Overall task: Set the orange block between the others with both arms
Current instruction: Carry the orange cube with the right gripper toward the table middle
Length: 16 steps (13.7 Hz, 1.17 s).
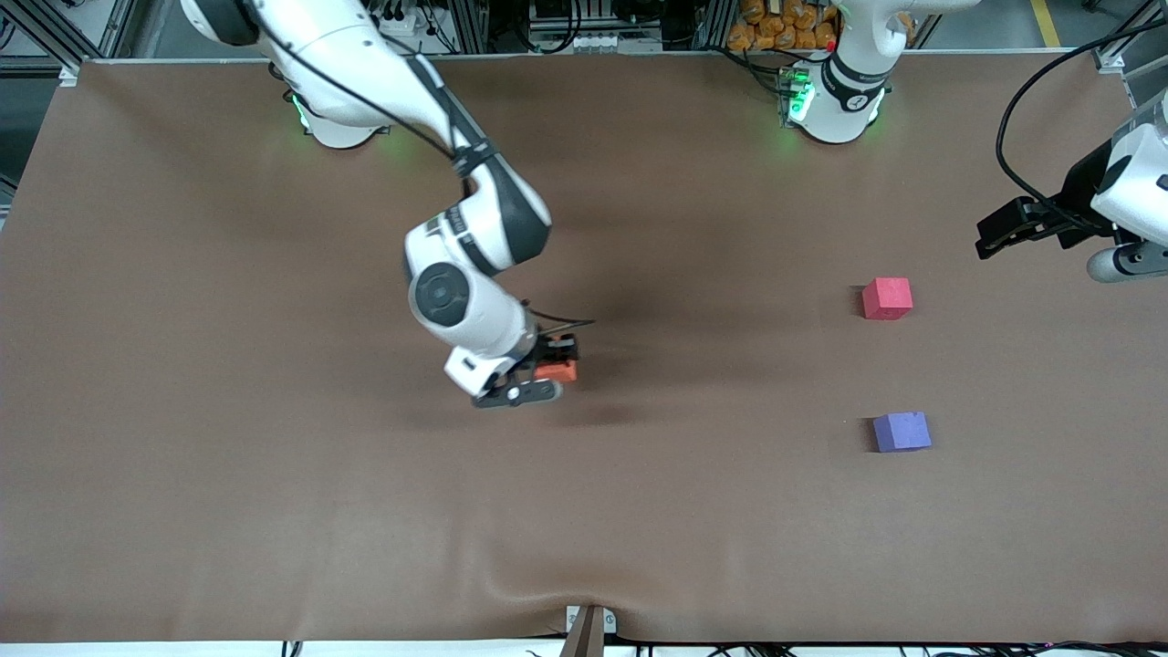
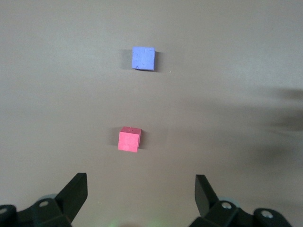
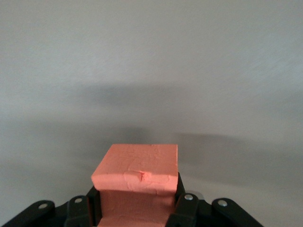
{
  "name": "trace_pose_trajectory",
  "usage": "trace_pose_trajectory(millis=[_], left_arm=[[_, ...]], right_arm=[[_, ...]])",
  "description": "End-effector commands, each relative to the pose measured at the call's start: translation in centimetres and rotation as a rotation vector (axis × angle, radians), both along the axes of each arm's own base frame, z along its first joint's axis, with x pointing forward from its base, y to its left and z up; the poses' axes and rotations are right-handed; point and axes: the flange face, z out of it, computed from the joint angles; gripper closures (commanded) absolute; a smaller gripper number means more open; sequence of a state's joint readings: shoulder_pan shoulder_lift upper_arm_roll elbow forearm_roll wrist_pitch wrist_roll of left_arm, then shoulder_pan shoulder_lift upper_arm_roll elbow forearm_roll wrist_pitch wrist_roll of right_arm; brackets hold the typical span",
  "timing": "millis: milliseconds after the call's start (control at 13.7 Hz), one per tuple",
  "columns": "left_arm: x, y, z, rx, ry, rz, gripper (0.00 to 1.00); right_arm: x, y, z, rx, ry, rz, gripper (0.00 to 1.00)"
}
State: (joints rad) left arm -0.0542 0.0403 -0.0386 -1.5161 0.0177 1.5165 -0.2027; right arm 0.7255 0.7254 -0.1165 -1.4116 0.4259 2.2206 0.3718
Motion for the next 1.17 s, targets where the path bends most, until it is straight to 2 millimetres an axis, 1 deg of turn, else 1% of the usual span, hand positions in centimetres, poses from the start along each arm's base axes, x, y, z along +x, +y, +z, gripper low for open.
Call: trace_pose_trajectory(millis=[0,73,146,291,364,437,583,728,801,874,947,1019,1092], left_arm=[[0.0,0.9,0.4,-0.018,0.002,-0.015,0.0],[0.0,1.0,0.4,-0.018,0.002,-0.013,0.0],[0.0,1.0,0.4,-0.018,0.002,-0.013,0.0],[0.1,1.0,0.4,-0.018,0.002,-0.013,0.0],[0.1,0.9,0.3,-0.018,0.003,-0.015,0.0],[0.1,0.9,0.3,-0.018,0.003,-0.015,0.0],[0.1,1.0,0.2,-0.018,0.005,-0.013,0.0],[0.1,1.0,0.2,-0.017,0.005,-0.013,0.0],[0.2,1.0,0.1,-0.017,0.006,-0.013,0.0],[0.2,1.0,0.0,-0.017,0.009,-0.013,0.0],[0.3,0.9,-0.1,-0.018,0.009,-0.015,0.0],[0.3,0.9,-0.1,-0.018,0.009,-0.015,0.0],[0.4,0.9,-0.1,-0.018,0.008,-0.015,0.0]], right_arm=[[-1.9,3.1,-2.7,0.019,0.008,-0.093,0.5],[-2.6,4.2,-3.8,0.02,0.002,-0.121,0.4],[-3.2,5.0,-4.5,0.021,-0.006,-0.143,0.39],[-3.9,6.0,-5.3,0.022,-0.013,-0.139,0.36],[-4.1,6.2,-5.6,0.02,-0.01,-0.137,0.29],[-4.3,6.5,-5.5,0.021,-0.01,-0.135,0.24],[-4.5,6.7,-5.4,0.025,0.001,-0.163,0.0],[-4.7,6.9,-5.3,0.026,-0.002,-0.159,0.0],[-4.0,6.4,-4.7,0.034,-0.008,-0.164,0.0],[-3.3,5.9,-3.4,0.047,-0.013,-0.173,0.0],[-2.2,5.1,-1.9,0.058,-0.02,-0.188,0.0],[-1.2,4.1,-0.1,0.061,-0.012,-0.189,0.0],[-0.1,2.6,1.2,0.046,0.023,-0.188,0.0]])
